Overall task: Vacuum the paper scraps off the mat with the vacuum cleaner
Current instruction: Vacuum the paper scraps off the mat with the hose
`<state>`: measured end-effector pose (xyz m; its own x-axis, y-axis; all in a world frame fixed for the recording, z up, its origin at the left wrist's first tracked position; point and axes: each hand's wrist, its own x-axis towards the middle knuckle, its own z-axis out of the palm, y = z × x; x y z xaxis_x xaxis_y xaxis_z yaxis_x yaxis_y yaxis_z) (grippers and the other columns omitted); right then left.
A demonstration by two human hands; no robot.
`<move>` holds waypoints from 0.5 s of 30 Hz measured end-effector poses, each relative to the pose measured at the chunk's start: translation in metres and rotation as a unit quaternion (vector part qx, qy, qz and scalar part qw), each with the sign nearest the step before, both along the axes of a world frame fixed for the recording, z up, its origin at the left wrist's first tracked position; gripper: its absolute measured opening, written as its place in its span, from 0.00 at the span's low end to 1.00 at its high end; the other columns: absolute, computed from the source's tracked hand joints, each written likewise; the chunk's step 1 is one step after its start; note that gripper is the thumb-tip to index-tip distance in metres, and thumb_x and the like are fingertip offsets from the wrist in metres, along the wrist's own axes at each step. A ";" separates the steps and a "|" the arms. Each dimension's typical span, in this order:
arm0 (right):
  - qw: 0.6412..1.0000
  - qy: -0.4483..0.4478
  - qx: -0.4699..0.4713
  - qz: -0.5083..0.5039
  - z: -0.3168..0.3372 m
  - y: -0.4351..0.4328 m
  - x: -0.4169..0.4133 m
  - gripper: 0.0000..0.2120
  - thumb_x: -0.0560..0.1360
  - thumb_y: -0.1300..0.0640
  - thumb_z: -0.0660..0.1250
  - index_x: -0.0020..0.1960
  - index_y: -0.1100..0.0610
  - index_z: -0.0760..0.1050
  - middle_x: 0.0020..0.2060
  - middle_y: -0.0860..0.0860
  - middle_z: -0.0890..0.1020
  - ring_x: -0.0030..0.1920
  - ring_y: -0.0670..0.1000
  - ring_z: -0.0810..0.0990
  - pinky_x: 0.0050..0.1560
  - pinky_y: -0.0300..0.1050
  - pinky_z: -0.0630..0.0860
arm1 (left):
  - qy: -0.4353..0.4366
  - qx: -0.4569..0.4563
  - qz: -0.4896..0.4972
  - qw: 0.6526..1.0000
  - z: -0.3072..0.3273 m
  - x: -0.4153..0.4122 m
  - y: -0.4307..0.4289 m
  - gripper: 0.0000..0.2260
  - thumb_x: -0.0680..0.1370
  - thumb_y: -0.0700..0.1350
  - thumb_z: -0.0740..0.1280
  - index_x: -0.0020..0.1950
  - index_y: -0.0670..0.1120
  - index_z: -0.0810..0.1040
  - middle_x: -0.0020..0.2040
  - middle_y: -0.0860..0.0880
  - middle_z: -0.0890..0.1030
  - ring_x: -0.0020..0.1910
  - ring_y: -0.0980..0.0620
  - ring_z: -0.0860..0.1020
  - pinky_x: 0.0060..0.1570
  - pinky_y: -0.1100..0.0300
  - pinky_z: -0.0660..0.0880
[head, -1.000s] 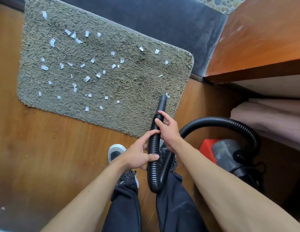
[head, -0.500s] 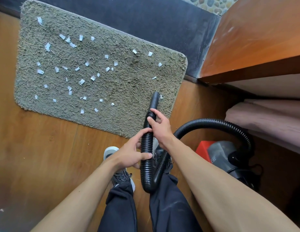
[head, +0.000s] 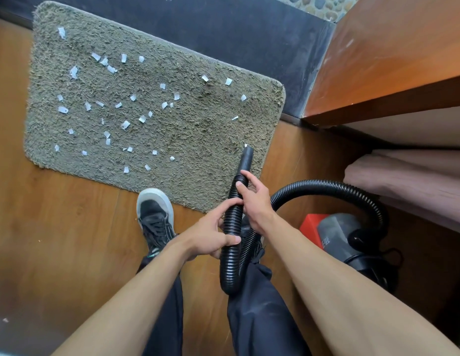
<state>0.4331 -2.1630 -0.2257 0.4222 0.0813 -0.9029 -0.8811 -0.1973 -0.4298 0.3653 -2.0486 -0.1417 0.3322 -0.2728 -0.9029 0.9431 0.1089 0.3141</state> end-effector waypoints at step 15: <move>0.997 -0.055 -0.036 0.039 -0.002 0.049 -0.003 0.18 0.78 0.61 0.66 0.67 0.50 0.75 0.44 0.51 0.81 0.44 0.50 0.79 0.53 0.50 0.79 | -0.015 -0.008 0.009 1.000 -0.010 -0.009 0.047 0.33 0.77 0.32 0.67 0.66 0.70 0.68 0.47 0.45 0.77 0.41 0.51 0.79 0.41 0.47 0.82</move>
<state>0.4302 -2.1145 -0.2276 0.5147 0.0537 -0.8557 -0.8100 -0.2968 -0.5058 0.3560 -2.0016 -0.1522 0.3646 -0.2811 -0.8877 0.9310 0.1303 0.3411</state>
